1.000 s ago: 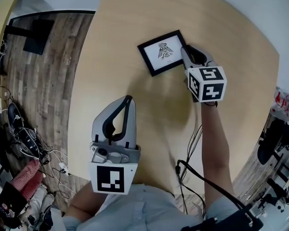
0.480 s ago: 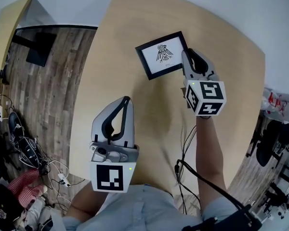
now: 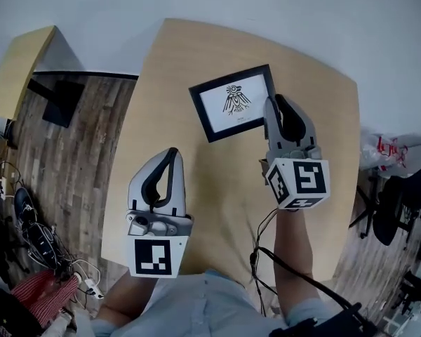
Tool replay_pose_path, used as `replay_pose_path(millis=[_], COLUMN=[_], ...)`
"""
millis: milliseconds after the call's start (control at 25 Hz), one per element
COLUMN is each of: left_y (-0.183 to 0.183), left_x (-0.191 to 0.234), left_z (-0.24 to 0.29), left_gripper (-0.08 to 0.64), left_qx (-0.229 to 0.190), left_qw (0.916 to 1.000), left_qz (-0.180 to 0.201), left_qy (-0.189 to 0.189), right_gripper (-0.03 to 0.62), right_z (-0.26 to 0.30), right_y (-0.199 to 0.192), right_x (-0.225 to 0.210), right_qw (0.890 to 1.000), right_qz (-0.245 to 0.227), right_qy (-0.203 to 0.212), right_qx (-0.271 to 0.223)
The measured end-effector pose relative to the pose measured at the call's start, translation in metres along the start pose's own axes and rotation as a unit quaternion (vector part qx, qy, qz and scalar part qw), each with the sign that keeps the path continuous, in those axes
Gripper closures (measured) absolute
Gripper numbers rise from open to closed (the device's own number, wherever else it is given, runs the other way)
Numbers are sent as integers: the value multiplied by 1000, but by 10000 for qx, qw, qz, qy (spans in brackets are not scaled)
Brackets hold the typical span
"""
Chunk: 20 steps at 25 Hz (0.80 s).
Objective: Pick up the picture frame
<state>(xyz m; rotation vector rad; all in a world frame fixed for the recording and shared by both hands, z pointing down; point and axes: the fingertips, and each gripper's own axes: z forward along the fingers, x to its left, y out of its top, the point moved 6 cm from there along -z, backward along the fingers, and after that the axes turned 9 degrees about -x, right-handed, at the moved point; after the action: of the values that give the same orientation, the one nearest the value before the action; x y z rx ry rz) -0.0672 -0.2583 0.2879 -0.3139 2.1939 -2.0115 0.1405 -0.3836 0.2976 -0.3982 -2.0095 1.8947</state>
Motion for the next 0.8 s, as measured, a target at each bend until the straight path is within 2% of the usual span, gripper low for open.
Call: replay_pose_path(millis=[280, 520, 800], left_y=[19, 34, 34], left_x=[-7, -9, -17], left_z=[-9, -9, -8], left_gripper=[560, 560, 560], left_qx=[-302, -727, -740], left_qw=[9994, 9948, 9945], left_qz=[179, 668, 646], left_qy=[-57, -266, -361], right_gripper=[528, 527, 528], right_z=[-42, -63, -75], right_y=[35, 49, 54], right_x=[5, 7, 4], right_qw=[9989, 9973, 9962], right_qz=[-114, -247, -351], right_qy=[-186, -281, -370], right_qx=[-425, -637, -700])
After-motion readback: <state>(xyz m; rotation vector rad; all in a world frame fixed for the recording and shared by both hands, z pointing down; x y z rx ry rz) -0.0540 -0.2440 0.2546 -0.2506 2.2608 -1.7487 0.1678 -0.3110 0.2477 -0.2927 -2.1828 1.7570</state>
